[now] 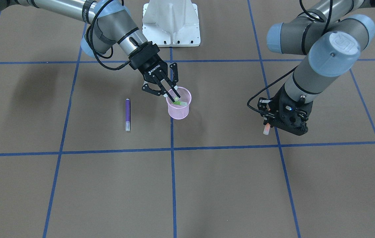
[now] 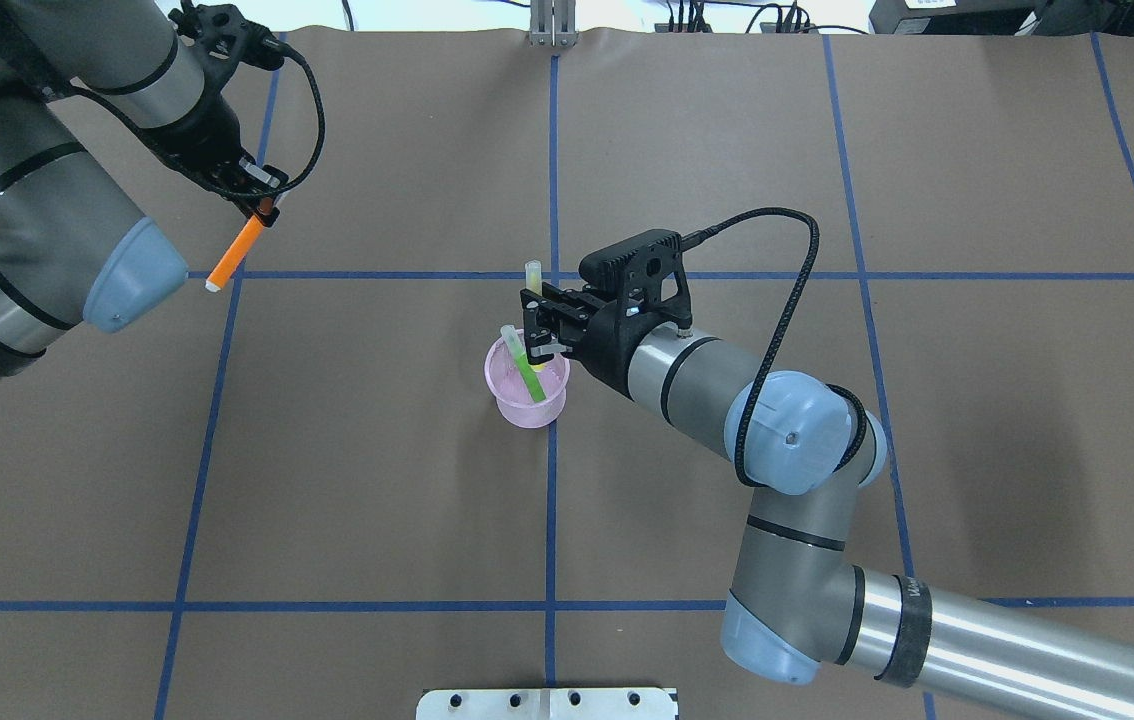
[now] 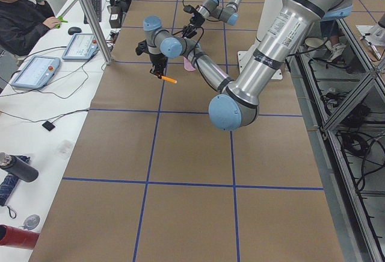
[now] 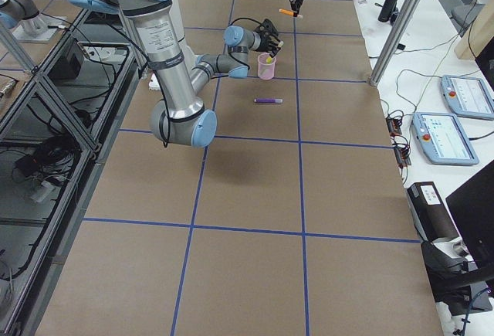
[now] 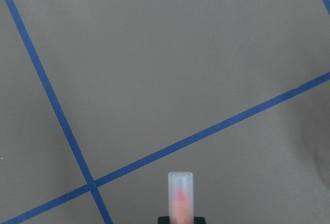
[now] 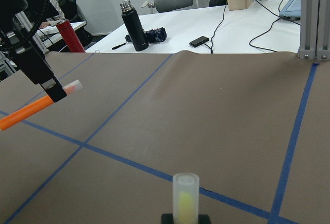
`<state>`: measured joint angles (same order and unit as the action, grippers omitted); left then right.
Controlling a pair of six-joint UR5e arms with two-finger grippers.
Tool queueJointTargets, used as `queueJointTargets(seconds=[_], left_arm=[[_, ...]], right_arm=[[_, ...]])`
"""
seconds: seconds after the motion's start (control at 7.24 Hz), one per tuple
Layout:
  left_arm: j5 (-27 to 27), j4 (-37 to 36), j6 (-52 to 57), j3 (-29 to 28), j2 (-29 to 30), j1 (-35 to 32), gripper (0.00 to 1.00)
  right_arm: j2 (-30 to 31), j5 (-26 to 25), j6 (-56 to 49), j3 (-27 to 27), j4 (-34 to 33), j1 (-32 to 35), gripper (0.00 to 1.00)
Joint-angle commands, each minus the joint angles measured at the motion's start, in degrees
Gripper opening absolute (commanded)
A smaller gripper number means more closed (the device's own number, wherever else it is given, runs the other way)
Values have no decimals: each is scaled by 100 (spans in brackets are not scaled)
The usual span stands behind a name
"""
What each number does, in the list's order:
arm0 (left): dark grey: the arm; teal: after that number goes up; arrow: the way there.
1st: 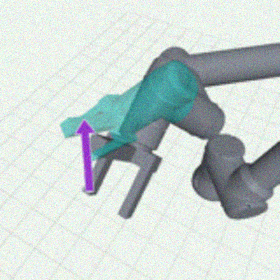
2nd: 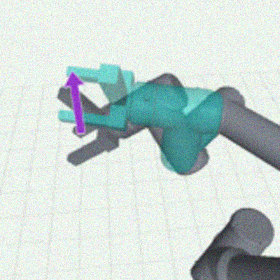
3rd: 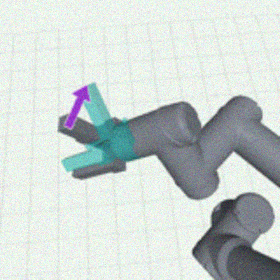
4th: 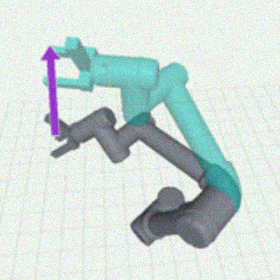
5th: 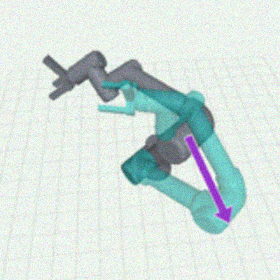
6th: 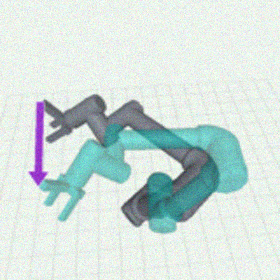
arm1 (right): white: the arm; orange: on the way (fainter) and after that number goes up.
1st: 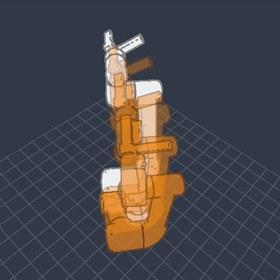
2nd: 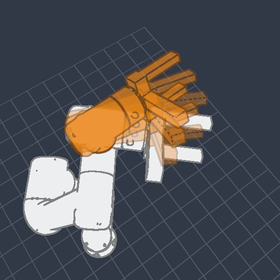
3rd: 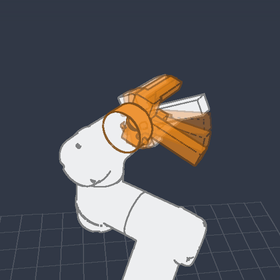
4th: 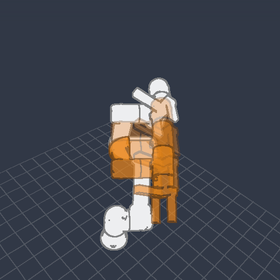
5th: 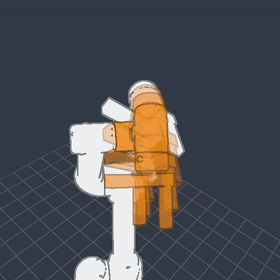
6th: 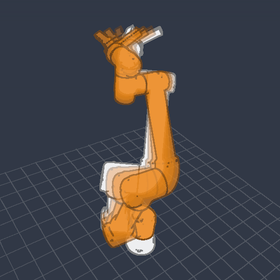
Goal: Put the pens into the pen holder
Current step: 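Release yellow marker, move right gripper toward purple marker while left holds orange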
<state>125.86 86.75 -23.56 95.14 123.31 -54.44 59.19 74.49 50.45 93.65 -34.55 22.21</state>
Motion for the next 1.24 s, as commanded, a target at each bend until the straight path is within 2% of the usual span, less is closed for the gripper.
queueJointTargets(seconds=[0.0, 0.28, 0.41, 0.55, 0.69, 0.83, 0.97, 1.1], left_arm=[[-9, 0, 0, -4, 0, 13, 0], [-9, 9, -17, 57, 35, -5, 0], [-44, 9, -122, 301, 53, -5, 0], [-53, 18, -192, 573, 61, -92, 0], [-61, 78, -689, 889, 53, -102, 0], [-349, 288, -920, 1110, 53, -102, 0], [-787, 647, -1688, 1416, 1, -93, 0], [-1243, 1025, -2523, 1637, 0, -32, 0]], right_arm=[[-21, -318, 0, -83, 10, -119, 99], [-30, -312, 0, -14, -25, -138, 99], [-22, -156, 34, 13, -95, -111, 99], [-21, 255, 183, 326, -713, 80, 99], [-13, 999, 959, 817, -1990, 491, 99], [-13, 2224, 1079, 1126, -3221, 1070, 99], [13, 3159, 1081, 1199, -3938, 1615, 99], [31, 3664, 1115, 1199, -4441, 1881, 99]])
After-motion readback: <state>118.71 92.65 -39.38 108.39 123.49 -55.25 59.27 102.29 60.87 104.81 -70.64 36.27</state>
